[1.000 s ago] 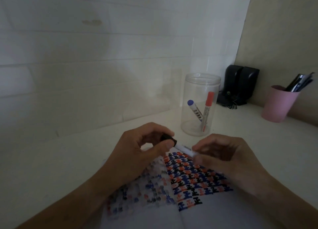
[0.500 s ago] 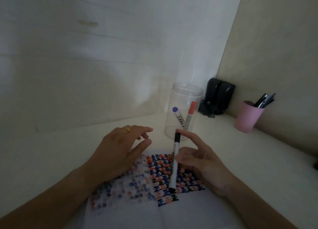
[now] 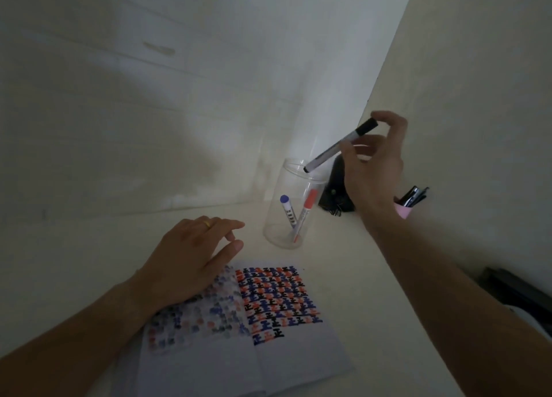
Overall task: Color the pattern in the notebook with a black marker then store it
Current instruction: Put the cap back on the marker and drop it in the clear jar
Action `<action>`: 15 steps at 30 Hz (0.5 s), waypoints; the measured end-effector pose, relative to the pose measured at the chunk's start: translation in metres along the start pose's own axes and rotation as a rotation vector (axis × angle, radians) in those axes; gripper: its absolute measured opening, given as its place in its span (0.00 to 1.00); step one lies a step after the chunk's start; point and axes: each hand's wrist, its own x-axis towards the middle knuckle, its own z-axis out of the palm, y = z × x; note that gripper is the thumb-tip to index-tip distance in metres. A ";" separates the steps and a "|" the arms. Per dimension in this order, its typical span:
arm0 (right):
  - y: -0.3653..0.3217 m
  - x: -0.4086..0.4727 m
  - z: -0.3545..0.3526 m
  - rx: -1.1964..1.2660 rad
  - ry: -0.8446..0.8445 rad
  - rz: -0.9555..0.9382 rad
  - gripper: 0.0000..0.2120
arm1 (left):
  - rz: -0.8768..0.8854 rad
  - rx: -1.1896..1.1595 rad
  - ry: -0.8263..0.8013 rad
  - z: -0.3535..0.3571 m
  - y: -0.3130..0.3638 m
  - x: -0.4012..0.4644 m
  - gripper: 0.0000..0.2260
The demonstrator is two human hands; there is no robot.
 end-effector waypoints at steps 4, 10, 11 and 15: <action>0.013 0.007 0.015 -0.159 -0.132 0.012 0.18 | 0.015 0.005 -0.001 0.001 -0.001 0.000 0.18; 0.033 0.004 0.029 -0.378 -0.263 0.029 0.06 | 0.042 0.002 -0.025 0.001 0.001 0.001 0.20; 0.035 0.005 0.030 -0.382 -0.260 0.034 0.06 | 0.042 0.004 -0.028 0.001 0.001 0.001 0.21; 0.038 0.005 0.030 -0.379 -0.267 0.041 0.07 | 0.041 0.008 -0.036 0.001 0.000 0.001 0.20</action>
